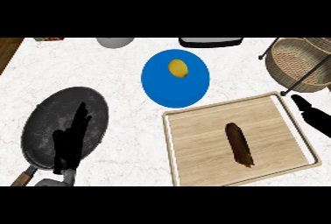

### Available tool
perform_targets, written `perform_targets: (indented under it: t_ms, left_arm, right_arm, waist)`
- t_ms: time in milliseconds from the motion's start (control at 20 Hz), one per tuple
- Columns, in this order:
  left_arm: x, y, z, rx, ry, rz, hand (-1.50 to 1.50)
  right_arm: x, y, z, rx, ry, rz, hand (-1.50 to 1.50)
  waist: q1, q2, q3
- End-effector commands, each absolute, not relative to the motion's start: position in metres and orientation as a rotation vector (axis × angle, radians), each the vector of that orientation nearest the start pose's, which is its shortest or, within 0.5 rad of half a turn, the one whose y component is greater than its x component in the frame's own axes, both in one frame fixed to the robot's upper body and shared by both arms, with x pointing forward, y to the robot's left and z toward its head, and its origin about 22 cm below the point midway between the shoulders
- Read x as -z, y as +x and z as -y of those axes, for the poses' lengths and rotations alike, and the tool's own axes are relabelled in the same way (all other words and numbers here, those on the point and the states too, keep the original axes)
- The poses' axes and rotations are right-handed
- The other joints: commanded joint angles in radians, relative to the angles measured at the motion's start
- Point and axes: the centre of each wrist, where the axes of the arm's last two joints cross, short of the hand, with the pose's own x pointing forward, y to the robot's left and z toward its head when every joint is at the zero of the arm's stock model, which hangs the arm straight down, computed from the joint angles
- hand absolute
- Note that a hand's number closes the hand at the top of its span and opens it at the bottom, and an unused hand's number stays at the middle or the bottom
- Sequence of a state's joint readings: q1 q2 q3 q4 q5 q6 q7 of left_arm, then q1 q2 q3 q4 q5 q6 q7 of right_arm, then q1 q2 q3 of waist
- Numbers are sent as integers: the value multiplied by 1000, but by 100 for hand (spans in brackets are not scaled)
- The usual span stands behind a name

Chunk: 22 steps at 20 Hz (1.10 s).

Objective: Pick the sweet potato from the tray and place it in the tiered basket

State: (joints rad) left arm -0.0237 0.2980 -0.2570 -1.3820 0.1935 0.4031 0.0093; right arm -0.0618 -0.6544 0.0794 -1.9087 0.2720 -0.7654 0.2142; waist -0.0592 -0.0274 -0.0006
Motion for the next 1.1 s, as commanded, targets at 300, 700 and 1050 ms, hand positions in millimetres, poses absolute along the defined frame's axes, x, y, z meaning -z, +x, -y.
perform_targets:
  t_ms: [300, 700, 1050]
  left_arm:
    - [50, 212, -256, -30, 302, 1294, 0]
    - [48, 217, -255, 7, 280, 1306, 0]
    - [45, 223, -253, 47, 238, 1312, 0]
  right_arm:
    - [-111, 153, 278, -385, -1080, 1485, -150]
    - [-128, 138, 273, -656, -1371, 1094, -150]
    - [-128, 134, 231, -620, -1514, 939, -150]
  waist:
    - [2, 16, -12]
    - [32, 29, -16]
    - [85, 35, -9]
